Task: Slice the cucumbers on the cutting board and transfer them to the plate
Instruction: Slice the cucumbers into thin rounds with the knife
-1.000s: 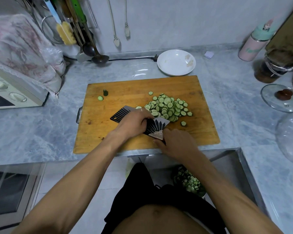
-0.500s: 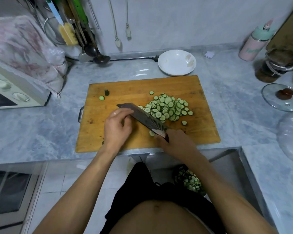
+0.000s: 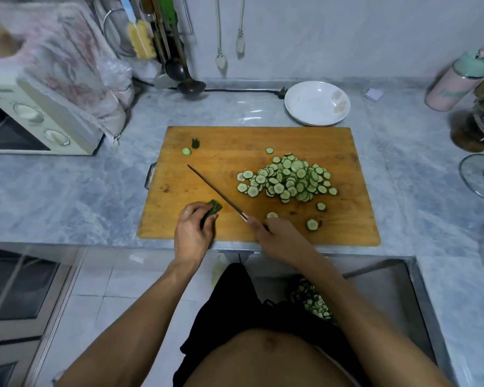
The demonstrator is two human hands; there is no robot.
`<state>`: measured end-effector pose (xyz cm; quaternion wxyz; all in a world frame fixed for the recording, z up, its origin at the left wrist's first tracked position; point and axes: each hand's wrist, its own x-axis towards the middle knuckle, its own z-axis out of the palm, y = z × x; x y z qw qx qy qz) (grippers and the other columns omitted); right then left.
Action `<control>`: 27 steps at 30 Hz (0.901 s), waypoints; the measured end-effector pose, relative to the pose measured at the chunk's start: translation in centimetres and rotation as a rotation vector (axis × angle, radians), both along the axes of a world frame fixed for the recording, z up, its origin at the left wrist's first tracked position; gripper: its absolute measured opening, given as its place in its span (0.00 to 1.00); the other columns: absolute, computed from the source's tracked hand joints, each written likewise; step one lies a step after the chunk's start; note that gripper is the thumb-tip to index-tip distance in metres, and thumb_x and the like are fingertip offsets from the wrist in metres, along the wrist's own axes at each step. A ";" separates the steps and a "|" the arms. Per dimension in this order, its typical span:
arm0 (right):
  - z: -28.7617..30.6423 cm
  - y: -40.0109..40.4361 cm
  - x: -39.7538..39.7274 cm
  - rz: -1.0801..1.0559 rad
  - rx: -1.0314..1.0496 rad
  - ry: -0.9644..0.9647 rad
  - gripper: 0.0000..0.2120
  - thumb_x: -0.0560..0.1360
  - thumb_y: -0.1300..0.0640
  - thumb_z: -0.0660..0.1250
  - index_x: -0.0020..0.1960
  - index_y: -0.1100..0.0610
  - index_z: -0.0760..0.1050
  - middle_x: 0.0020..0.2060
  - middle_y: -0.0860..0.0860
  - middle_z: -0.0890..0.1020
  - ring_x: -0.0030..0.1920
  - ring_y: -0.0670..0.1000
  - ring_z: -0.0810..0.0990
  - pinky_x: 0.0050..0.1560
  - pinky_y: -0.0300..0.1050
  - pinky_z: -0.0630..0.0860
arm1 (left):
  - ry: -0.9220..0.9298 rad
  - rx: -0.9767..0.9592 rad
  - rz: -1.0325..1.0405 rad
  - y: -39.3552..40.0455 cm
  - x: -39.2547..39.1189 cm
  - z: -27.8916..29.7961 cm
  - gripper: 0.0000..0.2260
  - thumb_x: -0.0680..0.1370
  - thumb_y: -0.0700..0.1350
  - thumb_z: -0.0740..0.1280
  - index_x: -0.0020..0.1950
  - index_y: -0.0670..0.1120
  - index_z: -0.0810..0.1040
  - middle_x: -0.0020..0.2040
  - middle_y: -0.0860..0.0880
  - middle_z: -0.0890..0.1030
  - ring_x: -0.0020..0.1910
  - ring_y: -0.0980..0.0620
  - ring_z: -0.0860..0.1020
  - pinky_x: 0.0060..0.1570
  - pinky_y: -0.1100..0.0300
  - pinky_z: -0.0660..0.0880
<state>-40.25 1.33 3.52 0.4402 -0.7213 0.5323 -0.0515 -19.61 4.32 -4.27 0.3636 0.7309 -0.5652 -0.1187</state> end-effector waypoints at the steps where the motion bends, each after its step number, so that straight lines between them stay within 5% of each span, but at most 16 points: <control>1: 0.0 0.1 0.2 0.005 0.010 -0.010 0.29 0.82 0.38 0.52 0.34 0.58 0.72 0.32 0.56 0.78 0.37 0.54 0.77 0.40 0.48 0.71 | 0.000 -0.006 0.008 -0.1 0.0 -0.1 0.08 0.75 0.38 0.70 0.54 0.40 0.82 0.53 0.45 0.79 0.52 0.47 0.77 0.54 0.63 0.71; 5: 0.6 0.7 0.4 0.029 0.022 -0.024 0.31 0.82 0.38 0.52 0.43 0.64 0.78 0.39 0.59 0.82 0.43 0.56 0.80 0.48 0.51 0.75 | -0.010 -0.041 0.003 0.0 0.0 -0.1 0.09 0.75 0.34 0.69 0.54 0.39 0.82 0.53 0.44 0.79 0.51 0.49 0.76 0.52 0.68 0.69; 9: 1.3 1.2 0.8 0.090 -0.003 -0.016 0.33 0.82 0.38 0.50 0.42 0.65 0.77 0.38 0.60 0.82 0.40 0.56 0.80 0.44 0.49 0.75 | -0.028 -0.043 -0.004 0.1 -0.2 -0.4 0.11 0.75 0.33 0.67 0.54 0.40 0.83 0.54 0.44 0.77 0.50 0.52 0.75 0.50 0.70 0.67; 16: 1.6 1.8 0.8 0.085 -0.010 -0.036 0.33 0.83 0.39 0.49 0.44 0.65 0.79 0.41 0.59 0.83 0.45 0.56 0.81 0.52 0.53 0.77 | -0.059 -0.036 -0.055 0.2 0.0 -0.1 0.12 0.72 0.29 0.66 0.52 0.38 0.84 0.55 0.42 0.78 0.49 0.55 0.74 0.51 0.81 0.62; 22: 1.8 1.6 0.8 0.064 0.074 -0.047 0.33 0.83 0.39 0.47 0.47 0.65 0.79 0.45 0.60 0.83 0.48 0.56 0.80 0.55 0.51 0.76 | -0.088 -0.060 -0.117 0.1 0.4 -0.5 0.13 0.73 0.29 0.65 0.53 0.39 0.83 0.56 0.47 0.79 0.49 0.51 0.78 0.49 0.68 0.72; 27: 1.6 1.7 1.2 0.093 0.086 -0.032 0.28 0.83 0.38 0.47 0.35 0.55 0.69 0.34 0.52 0.76 0.41 0.53 0.76 0.43 0.46 0.69 | -0.166 -0.052 -0.135 -0.2 0.5 -0.9 0.15 0.72 0.31 0.63 0.55 0.41 0.83 0.59 0.46 0.82 0.54 0.45 0.78 0.54 0.58 0.75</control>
